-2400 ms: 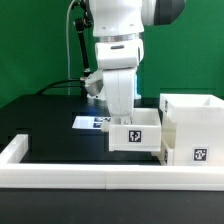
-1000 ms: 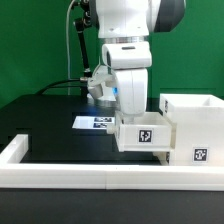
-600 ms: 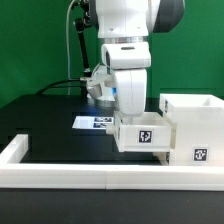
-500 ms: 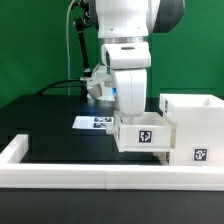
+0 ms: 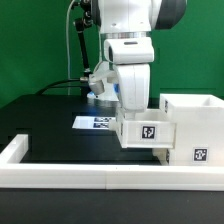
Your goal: Assemble drawer
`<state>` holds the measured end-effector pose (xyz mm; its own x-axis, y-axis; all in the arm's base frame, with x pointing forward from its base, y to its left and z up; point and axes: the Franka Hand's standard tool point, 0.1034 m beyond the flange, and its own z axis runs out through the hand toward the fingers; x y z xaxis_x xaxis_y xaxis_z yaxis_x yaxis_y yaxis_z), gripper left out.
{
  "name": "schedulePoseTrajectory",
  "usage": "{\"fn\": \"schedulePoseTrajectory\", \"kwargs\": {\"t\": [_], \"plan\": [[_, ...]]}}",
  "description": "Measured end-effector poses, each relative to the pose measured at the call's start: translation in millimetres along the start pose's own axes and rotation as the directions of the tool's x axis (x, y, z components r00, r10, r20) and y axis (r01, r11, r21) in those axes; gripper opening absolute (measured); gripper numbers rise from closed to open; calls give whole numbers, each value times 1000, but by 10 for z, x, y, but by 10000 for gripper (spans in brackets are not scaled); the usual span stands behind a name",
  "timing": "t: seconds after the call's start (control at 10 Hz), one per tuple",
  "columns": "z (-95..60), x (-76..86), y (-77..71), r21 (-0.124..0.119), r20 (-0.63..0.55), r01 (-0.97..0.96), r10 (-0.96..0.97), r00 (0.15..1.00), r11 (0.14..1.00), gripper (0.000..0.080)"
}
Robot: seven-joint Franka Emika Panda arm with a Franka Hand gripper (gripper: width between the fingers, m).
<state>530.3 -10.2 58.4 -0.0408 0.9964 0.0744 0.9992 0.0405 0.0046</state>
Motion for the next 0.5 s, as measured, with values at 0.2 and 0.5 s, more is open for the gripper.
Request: {"fn": "schedulePoseTrajectory", "kwargs": {"t": [0.2, 0.5], "plan": [[26, 41, -10, 5, -4, -9, 9, 1000, 1000, 44], [35, 76, -15, 6, -5, -21, 21, 1000, 1000, 44]]}}
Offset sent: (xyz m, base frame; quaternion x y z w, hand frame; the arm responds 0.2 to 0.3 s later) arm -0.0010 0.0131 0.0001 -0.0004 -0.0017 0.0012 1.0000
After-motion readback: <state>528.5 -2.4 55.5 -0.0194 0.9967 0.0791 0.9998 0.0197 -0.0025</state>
